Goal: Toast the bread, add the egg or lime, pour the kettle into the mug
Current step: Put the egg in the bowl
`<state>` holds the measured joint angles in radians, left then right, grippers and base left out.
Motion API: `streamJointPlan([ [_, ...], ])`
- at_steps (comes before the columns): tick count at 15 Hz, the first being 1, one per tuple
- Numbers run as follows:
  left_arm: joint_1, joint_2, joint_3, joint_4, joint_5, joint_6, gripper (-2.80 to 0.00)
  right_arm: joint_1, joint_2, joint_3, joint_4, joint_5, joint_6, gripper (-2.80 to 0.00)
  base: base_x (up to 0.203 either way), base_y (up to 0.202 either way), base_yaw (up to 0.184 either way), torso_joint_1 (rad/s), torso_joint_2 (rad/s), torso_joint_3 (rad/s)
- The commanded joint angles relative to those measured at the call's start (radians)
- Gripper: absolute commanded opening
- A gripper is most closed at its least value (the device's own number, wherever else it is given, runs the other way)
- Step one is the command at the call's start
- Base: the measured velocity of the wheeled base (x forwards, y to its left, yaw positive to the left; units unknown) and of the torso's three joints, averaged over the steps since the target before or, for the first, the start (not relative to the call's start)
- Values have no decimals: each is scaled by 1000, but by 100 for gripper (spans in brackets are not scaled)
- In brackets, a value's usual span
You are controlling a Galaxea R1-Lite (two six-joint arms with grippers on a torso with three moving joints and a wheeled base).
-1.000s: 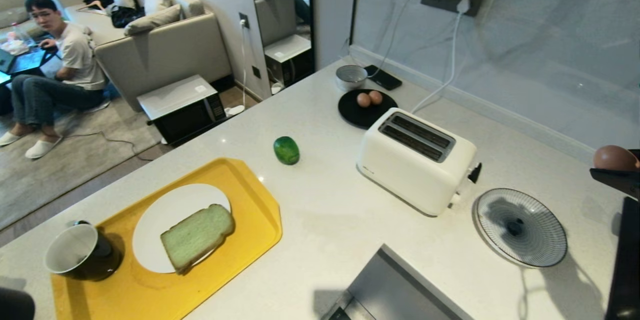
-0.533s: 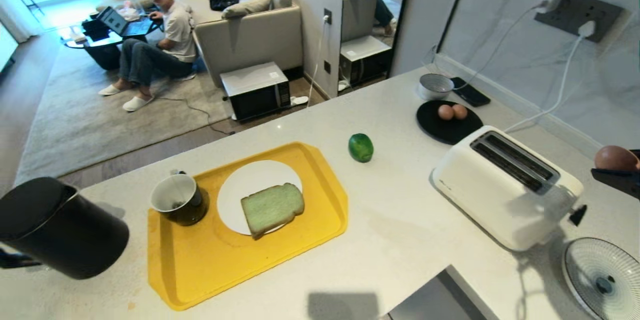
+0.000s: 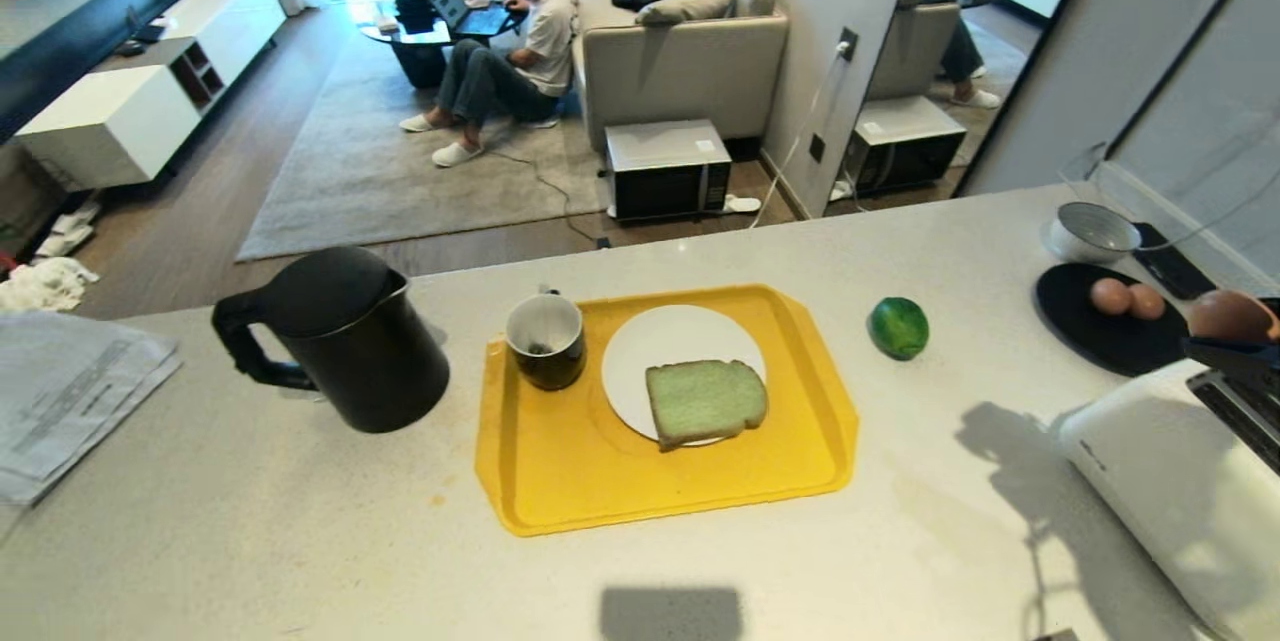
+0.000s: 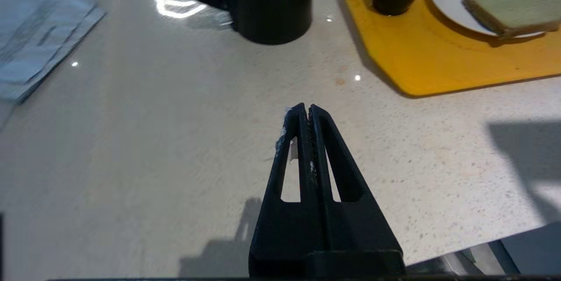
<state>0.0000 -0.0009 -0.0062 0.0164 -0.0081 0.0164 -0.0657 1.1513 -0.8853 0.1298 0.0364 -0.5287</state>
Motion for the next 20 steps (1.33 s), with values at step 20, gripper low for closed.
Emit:
streamJointPlan([
  [20,0,-1,0,0,0,0,-280,63,104,7,-134,50,-5,-280,0,-1,25,0,1,0],
])
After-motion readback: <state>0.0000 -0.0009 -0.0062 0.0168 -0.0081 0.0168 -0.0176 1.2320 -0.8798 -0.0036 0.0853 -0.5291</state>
